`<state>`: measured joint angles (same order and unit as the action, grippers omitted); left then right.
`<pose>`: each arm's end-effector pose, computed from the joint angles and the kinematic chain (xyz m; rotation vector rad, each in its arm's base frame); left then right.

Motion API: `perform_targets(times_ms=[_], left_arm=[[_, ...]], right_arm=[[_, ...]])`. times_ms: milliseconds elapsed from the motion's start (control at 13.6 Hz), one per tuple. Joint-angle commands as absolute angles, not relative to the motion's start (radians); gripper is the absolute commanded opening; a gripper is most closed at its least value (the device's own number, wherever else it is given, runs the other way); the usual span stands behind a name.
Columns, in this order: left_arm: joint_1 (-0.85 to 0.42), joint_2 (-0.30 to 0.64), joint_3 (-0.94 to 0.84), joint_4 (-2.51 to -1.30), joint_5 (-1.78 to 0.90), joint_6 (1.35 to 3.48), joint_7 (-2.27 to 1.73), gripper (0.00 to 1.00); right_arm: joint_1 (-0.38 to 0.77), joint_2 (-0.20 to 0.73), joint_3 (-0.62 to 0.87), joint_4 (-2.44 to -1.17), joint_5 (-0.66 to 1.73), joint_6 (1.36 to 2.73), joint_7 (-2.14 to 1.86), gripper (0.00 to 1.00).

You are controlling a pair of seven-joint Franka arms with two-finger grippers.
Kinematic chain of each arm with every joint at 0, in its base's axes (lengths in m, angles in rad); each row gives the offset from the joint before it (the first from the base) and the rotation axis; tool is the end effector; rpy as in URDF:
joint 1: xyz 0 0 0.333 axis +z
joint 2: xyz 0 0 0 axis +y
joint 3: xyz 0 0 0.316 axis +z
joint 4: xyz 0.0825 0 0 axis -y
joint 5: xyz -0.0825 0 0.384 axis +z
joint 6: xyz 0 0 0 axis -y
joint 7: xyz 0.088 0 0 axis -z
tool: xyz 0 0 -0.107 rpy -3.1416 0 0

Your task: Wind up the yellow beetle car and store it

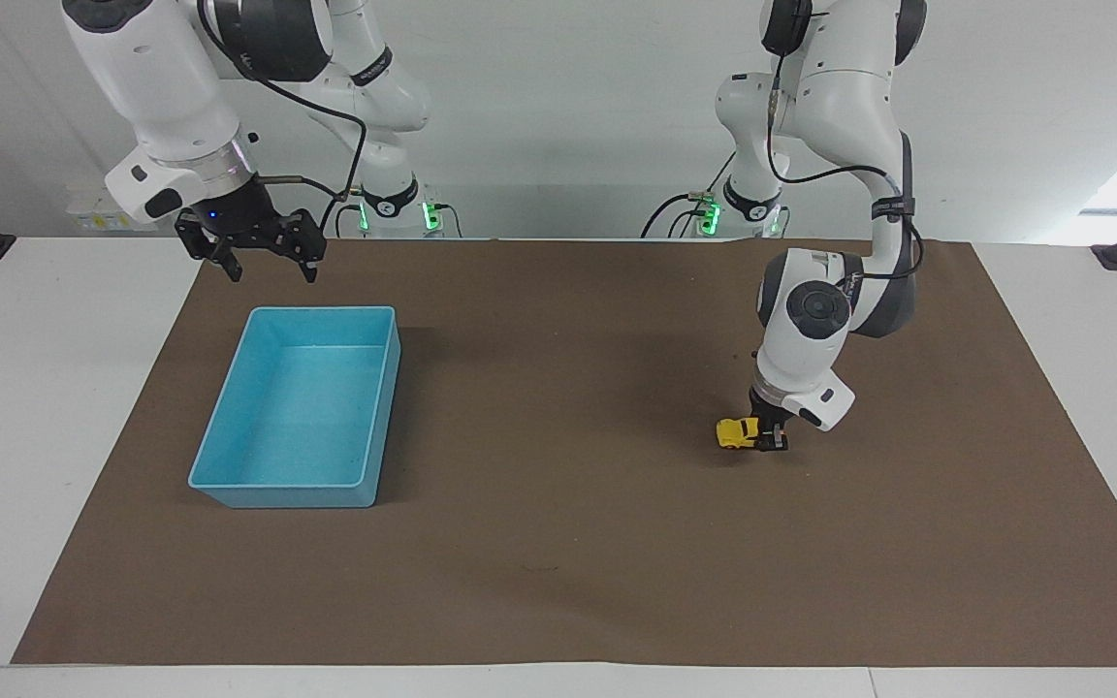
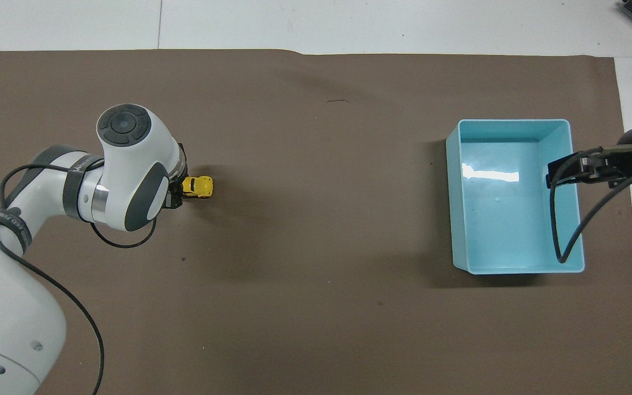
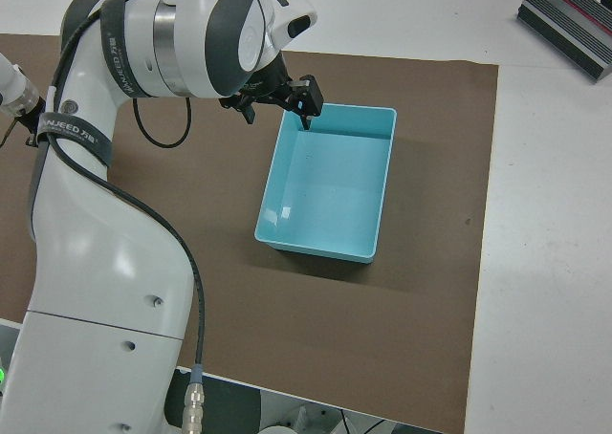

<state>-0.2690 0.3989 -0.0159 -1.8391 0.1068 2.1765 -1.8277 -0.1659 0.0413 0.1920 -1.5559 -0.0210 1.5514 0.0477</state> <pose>0.6087 -0.1734 0.3073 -2.2509 -2.0559 -0.0599 0.5642 0.0102 0.6072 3.1259 -0.0336 -0.0696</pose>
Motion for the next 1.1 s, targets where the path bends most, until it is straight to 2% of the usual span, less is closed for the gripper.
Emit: perform_targets(times_ms=[0,660,1026], left_arm=[[-0.244,0.405,-0.012,-1.835,0.143,2.224,-1.83,1.0],[-0.23,0.344,-0.012,-1.787,0.143,2.174,-1.835,1.0],[-0.222,0.342,-0.011,-1.681,0.146,2.184,-1.832,1.0]], right_arm=[[-0.184,0.049,0.204,-1.545,-0.012,1.554,0.028,1.0],[-0.184,0.049,0.204,-1.545,-0.012,1.554,0.028,1.0],[-0.184,0.049,0.204,-1.545,-0.012,1.554,0.028,1.0]])
